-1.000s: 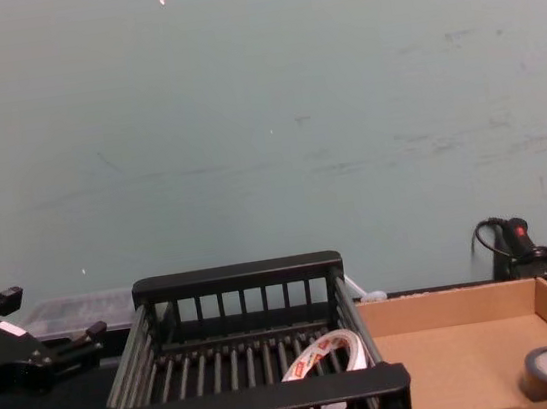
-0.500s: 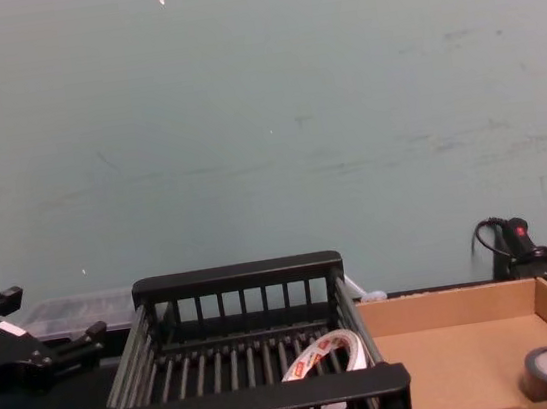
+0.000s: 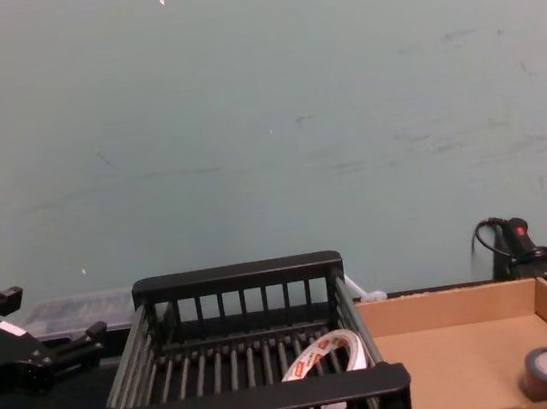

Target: Pick up the white tape and place it into the black box , Pick up the silver tape and place it into the brown box.

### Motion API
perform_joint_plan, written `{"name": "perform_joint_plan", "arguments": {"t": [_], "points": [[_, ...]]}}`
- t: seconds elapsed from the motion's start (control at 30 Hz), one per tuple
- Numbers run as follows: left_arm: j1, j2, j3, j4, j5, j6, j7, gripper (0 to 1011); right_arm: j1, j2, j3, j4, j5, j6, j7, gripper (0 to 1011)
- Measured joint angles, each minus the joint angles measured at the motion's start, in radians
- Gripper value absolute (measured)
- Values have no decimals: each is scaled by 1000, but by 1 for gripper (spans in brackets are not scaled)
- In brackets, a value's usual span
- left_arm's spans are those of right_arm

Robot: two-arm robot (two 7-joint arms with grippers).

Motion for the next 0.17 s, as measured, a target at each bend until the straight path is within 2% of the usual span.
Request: {"name": "perform_joint_plan", "arguments": {"t": [0.17], "points": [[0, 0, 0, 0, 0, 0, 0, 1001, 0, 0, 0, 0, 0, 0, 0, 1002]]}}
